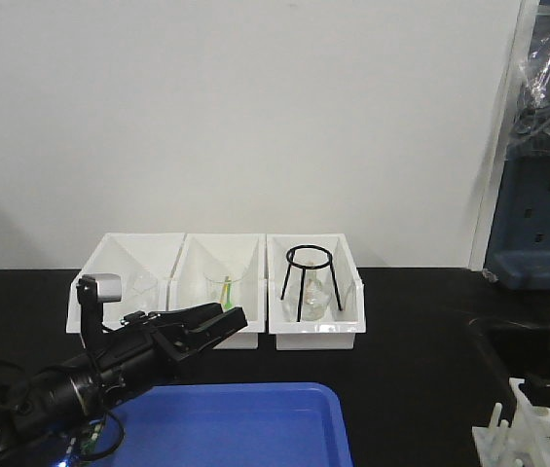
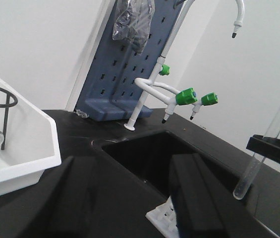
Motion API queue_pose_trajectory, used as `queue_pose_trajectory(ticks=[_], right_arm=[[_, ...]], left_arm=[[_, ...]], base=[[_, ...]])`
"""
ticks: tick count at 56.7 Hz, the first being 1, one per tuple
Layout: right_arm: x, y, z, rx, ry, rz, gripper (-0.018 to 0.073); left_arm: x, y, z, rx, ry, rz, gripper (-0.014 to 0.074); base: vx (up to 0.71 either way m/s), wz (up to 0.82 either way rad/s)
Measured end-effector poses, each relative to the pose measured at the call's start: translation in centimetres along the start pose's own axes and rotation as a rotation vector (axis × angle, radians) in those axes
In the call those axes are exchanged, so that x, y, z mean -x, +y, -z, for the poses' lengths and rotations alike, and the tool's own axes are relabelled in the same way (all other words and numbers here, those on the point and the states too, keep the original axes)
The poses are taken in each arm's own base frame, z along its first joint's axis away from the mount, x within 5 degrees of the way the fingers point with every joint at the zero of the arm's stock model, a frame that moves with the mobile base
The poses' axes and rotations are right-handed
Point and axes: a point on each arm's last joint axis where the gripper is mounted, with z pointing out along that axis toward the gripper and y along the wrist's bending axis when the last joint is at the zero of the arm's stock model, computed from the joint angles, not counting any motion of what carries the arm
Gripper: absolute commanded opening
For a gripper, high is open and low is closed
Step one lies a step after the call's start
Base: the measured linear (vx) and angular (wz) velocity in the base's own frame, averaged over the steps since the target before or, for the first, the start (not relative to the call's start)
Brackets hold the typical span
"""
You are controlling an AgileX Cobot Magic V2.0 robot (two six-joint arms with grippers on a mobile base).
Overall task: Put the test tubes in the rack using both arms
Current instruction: 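Lower the held tube into a hole of the white rack with the right gripper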
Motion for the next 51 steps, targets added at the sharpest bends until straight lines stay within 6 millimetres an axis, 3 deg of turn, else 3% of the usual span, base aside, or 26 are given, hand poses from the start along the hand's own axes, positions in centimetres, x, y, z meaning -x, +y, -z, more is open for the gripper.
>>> queue_pose_trajectory(ticks=[12,23,51], right_arm=[[-2.7,0.2,-0.6,0.008,0.023,-0.003,-0.0008],[-3.7,0.2,-1.4,0.012,0.016,-0.004,-0.0008],[-7.5,0.4,-1.5,0.021,0.072,-0.013,-0.0006]], left_arm=[[0.0,0.0,0.0,0.0,0.0,0.0,0.0452],[0.0,0.0,0.0,0.0,0.0,0.0,0.0452],[0.0,0.0,0.0,0.0,0.0,0.0,0.0452]], base=[[0.0,0.0],[0.0,0.0],[0.0,0.0]])
